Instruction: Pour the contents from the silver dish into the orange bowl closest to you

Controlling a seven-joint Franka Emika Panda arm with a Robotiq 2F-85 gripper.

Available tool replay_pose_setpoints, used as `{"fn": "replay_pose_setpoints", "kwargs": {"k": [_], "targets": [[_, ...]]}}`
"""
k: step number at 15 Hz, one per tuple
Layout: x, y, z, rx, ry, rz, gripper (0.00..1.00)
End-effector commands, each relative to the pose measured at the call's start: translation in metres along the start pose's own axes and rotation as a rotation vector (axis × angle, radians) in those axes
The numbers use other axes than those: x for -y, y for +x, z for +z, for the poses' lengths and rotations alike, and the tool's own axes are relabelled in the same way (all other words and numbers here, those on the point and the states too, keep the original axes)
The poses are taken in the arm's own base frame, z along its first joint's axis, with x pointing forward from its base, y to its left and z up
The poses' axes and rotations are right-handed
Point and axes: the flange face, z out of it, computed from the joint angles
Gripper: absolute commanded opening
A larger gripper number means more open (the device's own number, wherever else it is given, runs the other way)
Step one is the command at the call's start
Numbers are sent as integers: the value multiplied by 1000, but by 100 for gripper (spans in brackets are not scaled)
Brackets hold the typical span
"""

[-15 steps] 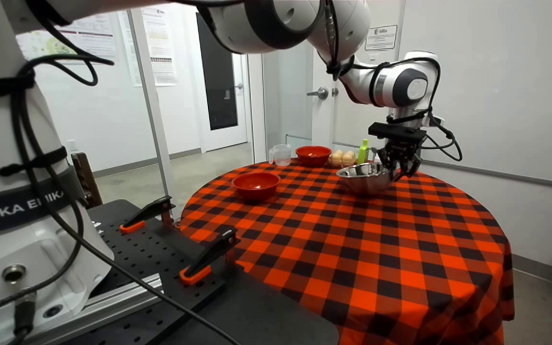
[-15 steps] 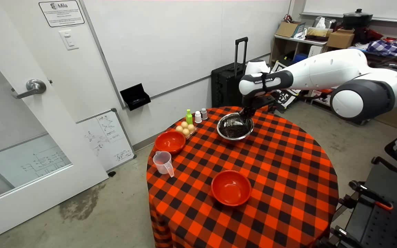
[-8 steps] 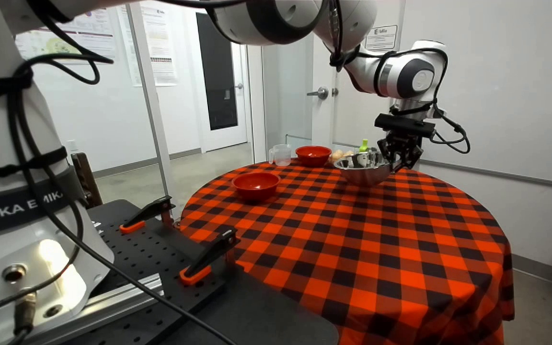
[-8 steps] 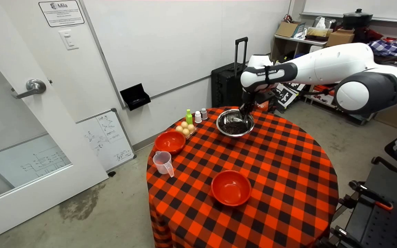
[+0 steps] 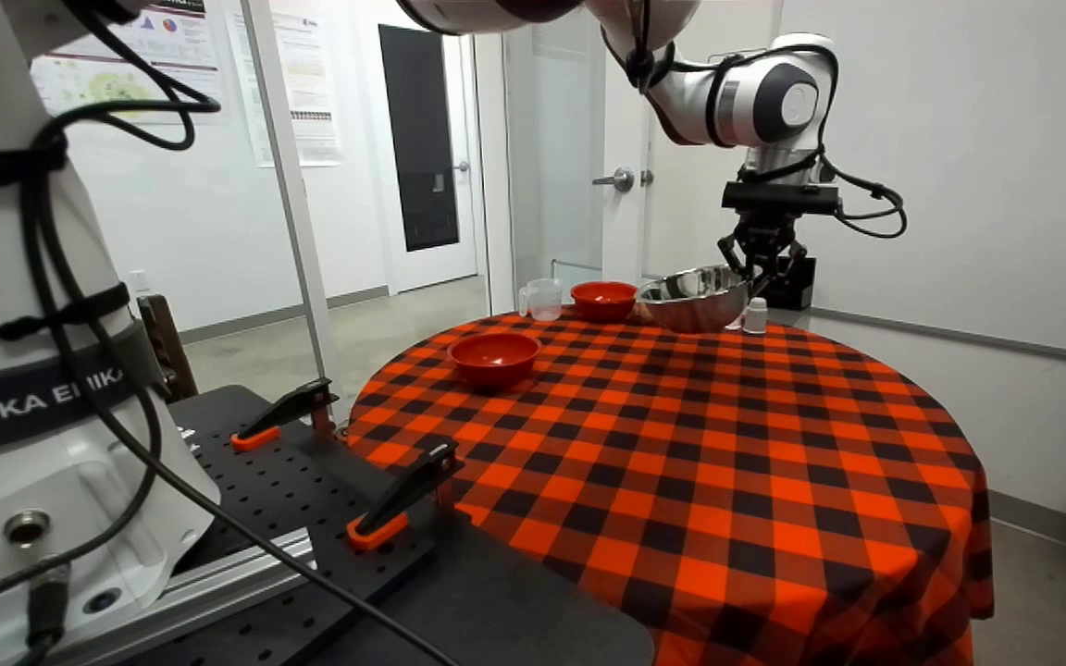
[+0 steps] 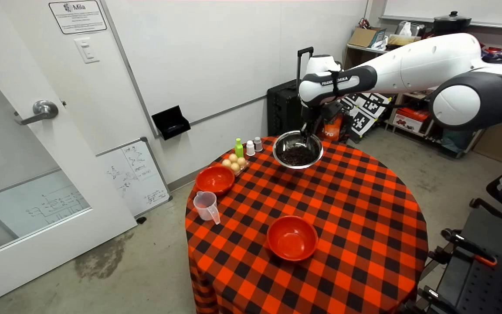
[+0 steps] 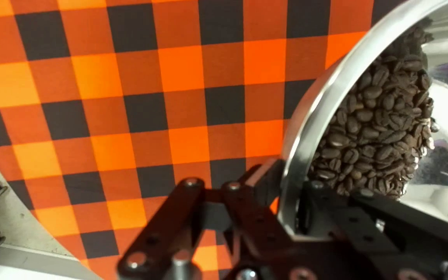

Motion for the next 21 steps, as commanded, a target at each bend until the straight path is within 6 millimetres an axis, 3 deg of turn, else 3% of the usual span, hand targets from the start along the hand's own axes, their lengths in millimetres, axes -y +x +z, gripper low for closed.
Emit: {"fn": "replay_pose_setpoints", "kwargs": {"k": [1,5,11,17,21], "targets": [[41,2,-12,41,-40,-92,2],[90,1,-17,43,-63,-171,2],[144,-18,-34,32,-104,-259,2],[188,-54,-45,-13,-209,-333,2],[207,-69,-45,-64,-310,-331,2]]}}
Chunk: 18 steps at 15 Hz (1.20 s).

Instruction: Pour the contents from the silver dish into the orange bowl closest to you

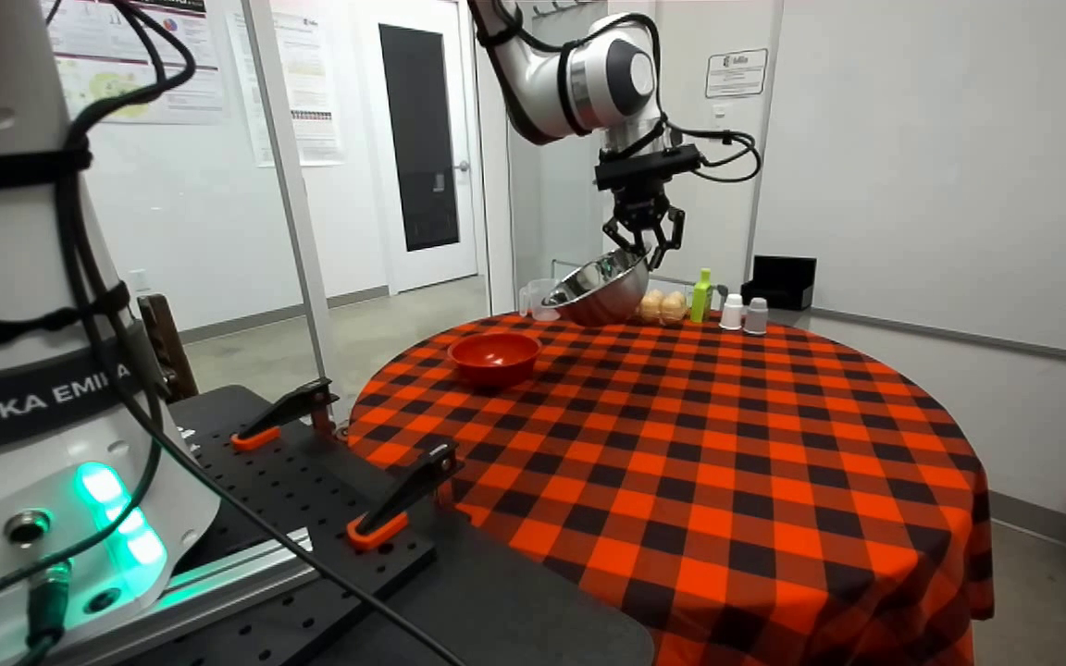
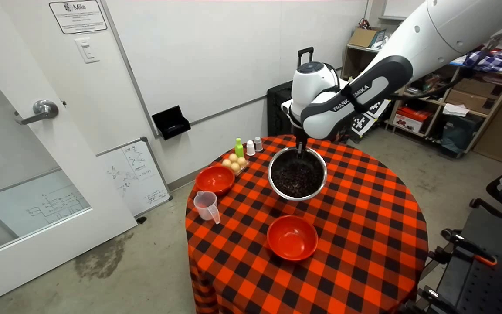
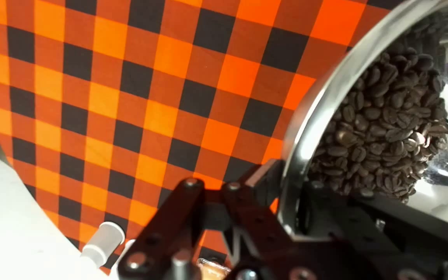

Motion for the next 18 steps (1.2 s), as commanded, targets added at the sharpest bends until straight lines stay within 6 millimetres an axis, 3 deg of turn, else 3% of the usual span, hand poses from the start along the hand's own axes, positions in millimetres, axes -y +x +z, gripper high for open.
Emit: {"fn": "replay_pose_setpoints", "kwargs": {"k": [1,10,18], "targets": [[22,-15,-16,-18,-101,12,2],[83,-2,-39,-1,-251,-26,2],[117,-1,-45,-32,-494,-50,2]]}}
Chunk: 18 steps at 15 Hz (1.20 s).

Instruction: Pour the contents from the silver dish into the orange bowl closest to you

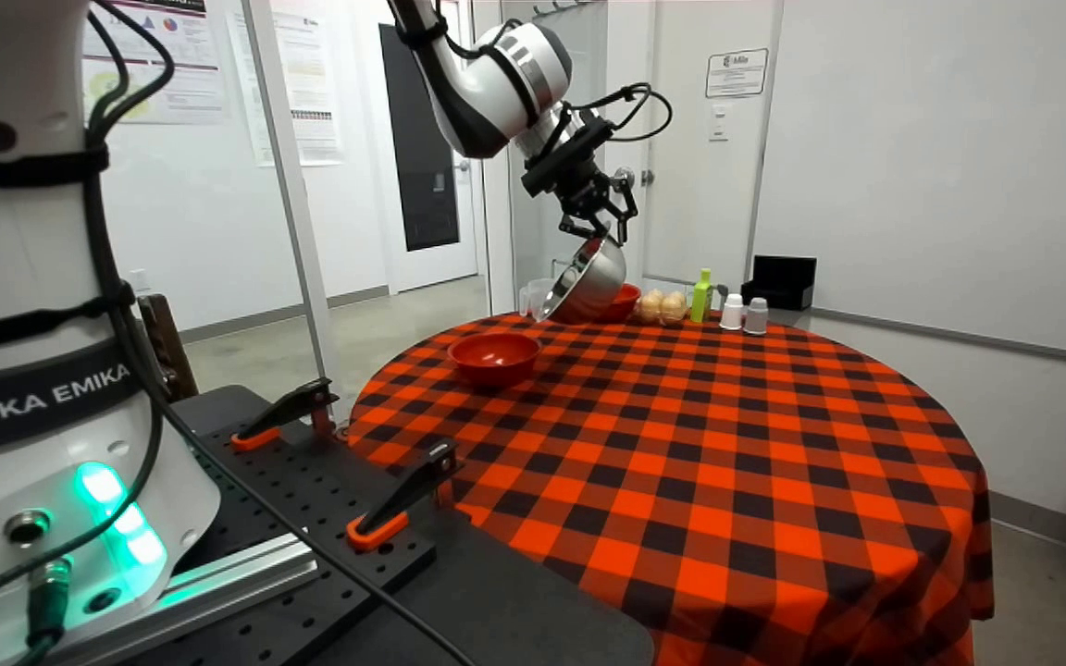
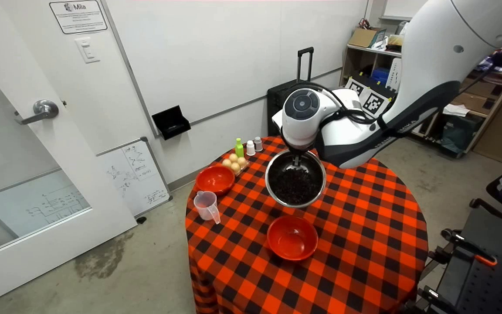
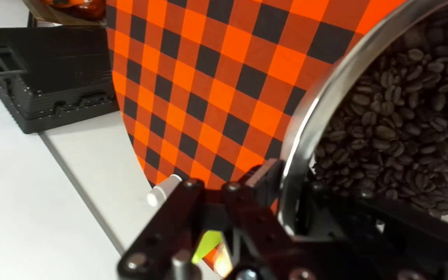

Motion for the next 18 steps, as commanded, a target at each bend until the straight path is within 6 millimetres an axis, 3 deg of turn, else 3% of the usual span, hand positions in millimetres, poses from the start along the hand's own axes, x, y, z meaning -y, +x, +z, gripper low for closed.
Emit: {"fn": "replay_pose_setpoints", "kwargs": {"k": [1,13,18], "targets": [[9,-6,-16,-7,-99,3,2],[56,-11,-53,39,-189,-47,2],[70,-10,-49,26,-285,-57,2]]}}
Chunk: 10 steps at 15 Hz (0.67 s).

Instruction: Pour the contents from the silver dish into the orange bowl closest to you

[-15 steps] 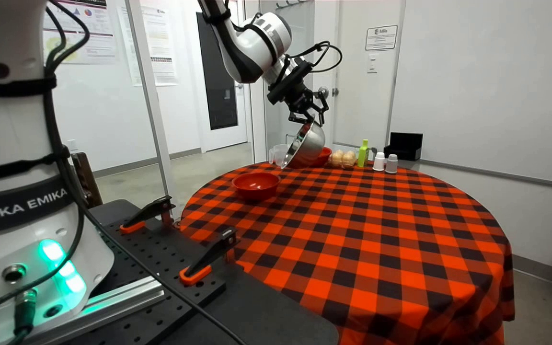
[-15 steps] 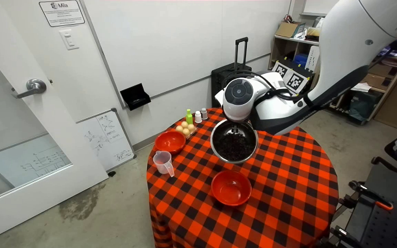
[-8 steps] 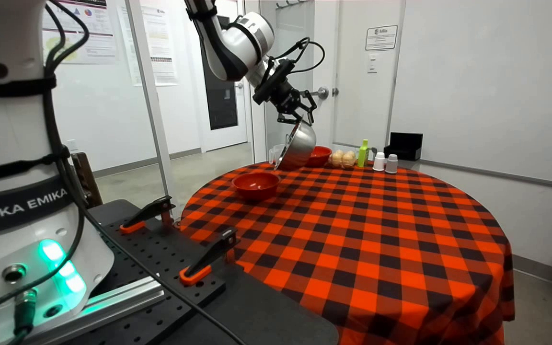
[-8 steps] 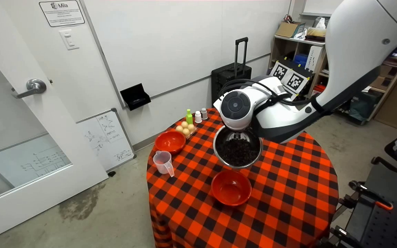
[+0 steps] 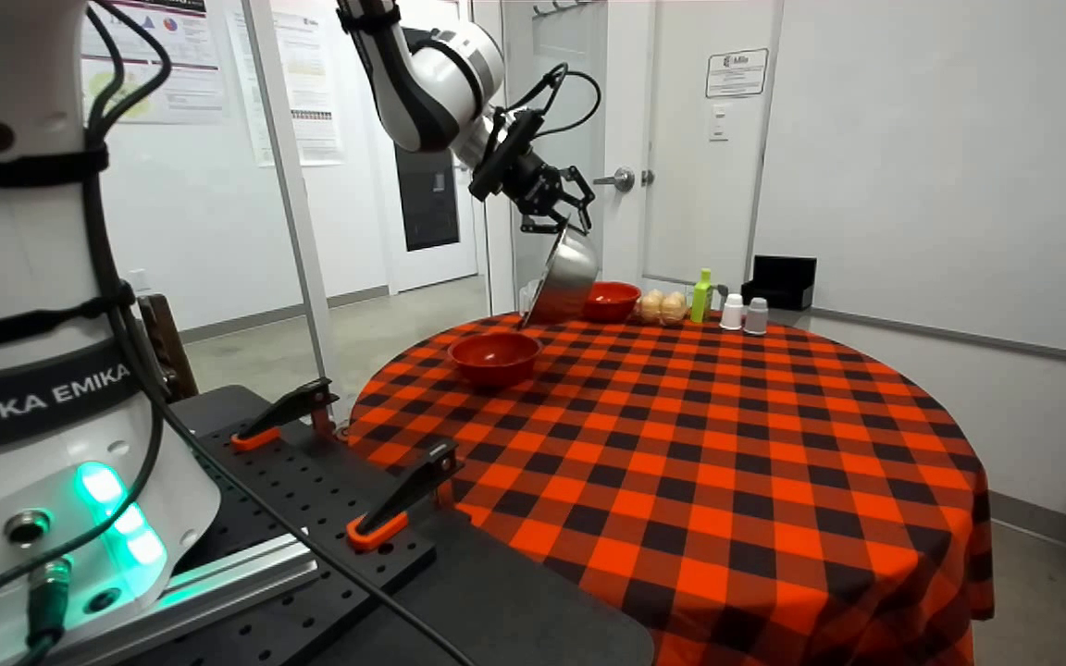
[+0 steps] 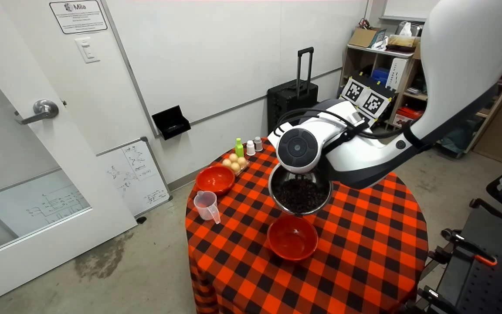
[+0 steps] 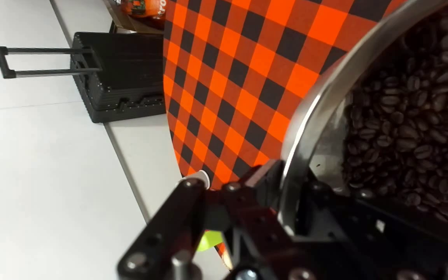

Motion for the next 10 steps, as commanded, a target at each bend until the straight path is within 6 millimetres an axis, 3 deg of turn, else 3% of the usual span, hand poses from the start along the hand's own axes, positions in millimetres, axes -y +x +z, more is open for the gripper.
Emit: {"fn": "replay_pose_setpoints", "kwargs": {"k": [1,10], "targets": [[6,-5,-4,-7,-81,-5,2],[30,-2,-22,-5,-148,-54,2]]}}
